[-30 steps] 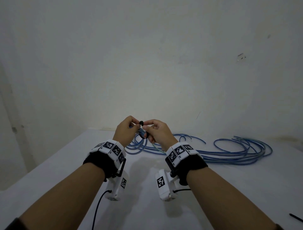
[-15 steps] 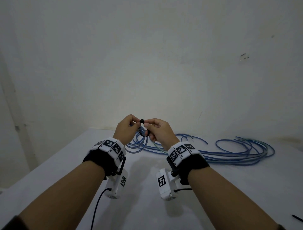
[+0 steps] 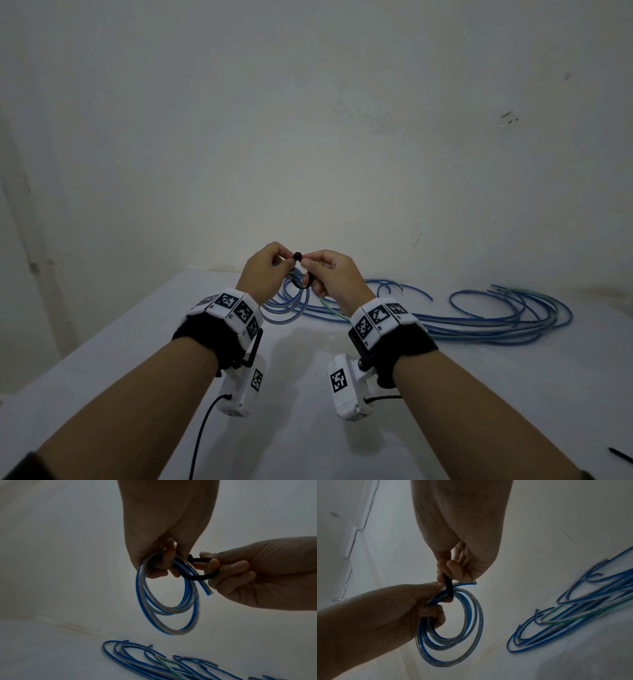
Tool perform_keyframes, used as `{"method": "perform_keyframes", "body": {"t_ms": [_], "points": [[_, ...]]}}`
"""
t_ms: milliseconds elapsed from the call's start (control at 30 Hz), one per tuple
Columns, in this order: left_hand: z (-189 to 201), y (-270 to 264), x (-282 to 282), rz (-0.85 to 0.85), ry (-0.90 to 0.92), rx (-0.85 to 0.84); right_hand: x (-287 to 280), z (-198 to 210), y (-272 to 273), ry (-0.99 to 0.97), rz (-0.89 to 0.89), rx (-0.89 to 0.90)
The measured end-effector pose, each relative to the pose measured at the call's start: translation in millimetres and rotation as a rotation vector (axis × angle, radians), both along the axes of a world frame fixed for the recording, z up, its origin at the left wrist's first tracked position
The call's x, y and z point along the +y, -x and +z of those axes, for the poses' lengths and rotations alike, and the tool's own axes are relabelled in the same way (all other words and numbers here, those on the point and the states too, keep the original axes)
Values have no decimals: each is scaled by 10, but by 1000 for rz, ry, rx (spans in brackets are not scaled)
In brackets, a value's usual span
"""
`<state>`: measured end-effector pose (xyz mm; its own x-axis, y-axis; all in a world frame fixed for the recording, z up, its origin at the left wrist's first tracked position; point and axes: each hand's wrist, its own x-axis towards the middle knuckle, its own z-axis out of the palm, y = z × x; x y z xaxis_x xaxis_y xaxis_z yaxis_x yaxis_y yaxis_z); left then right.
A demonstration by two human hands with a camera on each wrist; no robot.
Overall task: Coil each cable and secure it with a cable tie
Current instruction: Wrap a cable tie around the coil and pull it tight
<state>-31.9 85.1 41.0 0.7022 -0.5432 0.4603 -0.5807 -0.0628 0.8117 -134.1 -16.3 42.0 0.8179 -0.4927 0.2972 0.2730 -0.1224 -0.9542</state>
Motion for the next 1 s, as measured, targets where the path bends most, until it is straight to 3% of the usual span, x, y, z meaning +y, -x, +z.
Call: {"method": "perform_keyframes", "body": {"t_ms": [433, 800, 1000], "points": [[21, 88, 1, 24, -31, -11, -9, 5, 33, 11, -16, 3], [2, 181, 17, 26, -167, -359, -41, -7, 43, -75, -17, 13], [11, 167, -6, 3, -158, -286, -62, -1, 57, -139, 17, 40]]}}
